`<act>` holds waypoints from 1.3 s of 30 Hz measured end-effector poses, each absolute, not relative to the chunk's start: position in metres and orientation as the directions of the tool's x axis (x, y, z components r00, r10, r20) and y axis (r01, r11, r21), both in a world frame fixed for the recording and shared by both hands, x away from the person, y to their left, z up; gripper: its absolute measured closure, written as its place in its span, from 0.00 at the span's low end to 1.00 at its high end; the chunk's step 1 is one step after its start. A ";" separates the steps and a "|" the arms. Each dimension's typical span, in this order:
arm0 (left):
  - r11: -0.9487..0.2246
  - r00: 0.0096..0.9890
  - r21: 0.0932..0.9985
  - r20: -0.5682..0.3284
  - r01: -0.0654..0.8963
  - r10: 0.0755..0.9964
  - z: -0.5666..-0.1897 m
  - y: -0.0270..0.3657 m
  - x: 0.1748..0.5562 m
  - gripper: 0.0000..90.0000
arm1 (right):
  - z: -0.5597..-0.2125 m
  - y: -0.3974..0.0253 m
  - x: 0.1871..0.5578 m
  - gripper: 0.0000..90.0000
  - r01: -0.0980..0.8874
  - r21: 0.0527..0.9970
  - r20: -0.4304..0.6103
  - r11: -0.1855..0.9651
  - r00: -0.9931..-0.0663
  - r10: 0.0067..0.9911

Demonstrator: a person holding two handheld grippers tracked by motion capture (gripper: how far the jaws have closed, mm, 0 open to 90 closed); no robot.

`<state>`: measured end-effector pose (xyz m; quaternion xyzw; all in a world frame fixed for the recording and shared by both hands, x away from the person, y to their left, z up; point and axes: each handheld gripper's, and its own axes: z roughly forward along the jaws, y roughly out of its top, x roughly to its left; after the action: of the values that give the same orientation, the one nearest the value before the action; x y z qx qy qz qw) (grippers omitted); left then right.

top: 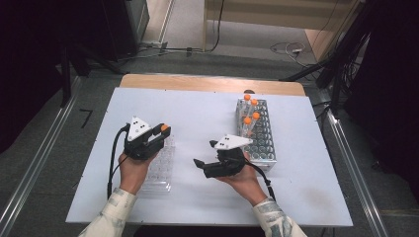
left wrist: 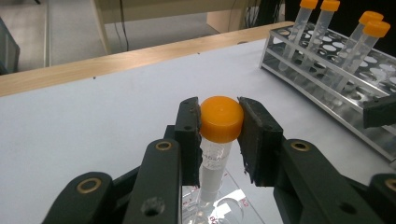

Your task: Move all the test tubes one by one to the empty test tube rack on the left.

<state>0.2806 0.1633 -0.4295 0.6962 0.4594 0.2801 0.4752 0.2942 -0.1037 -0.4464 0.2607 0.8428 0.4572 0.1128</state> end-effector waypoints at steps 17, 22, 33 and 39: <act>-0.163 0.417 0.898 -0.025 0.409 0.909 -0.437 0.159 0.283 0.77 | -0.447 -0.104 0.294 0.18 0.337 0.828 0.047 0.449 -0.838 0.544; -0.152 0.419 0.896 -0.041 0.417 0.907 -0.437 0.161 0.284 0.68 | -0.447 -0.104 0.294 0.18 0.336 0.829 0.048 0.447 -0.839 0.543; -0.123 0.406 0.896 -0.069 0.428 0.911 -0.434 0.164 0.281 0.28 | -0.444 -0.106 0.294 0.19 0.331 0.836 0.045 0.437 -0.836 0.547; -0.103 0.405 0.907 -0.078 0.407 0.911 -0.430 0.167 0.272 0.20 | -0.440 -0.111 0.293 0.19 0.320 0.845 0.036 0.428 -0.834 0.551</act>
<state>0.2721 0.1670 -0.4296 0.6931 0.4755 0.2671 0.4713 0.2926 -0.1108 -0.4402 0.2605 0.8359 0.4670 0.1238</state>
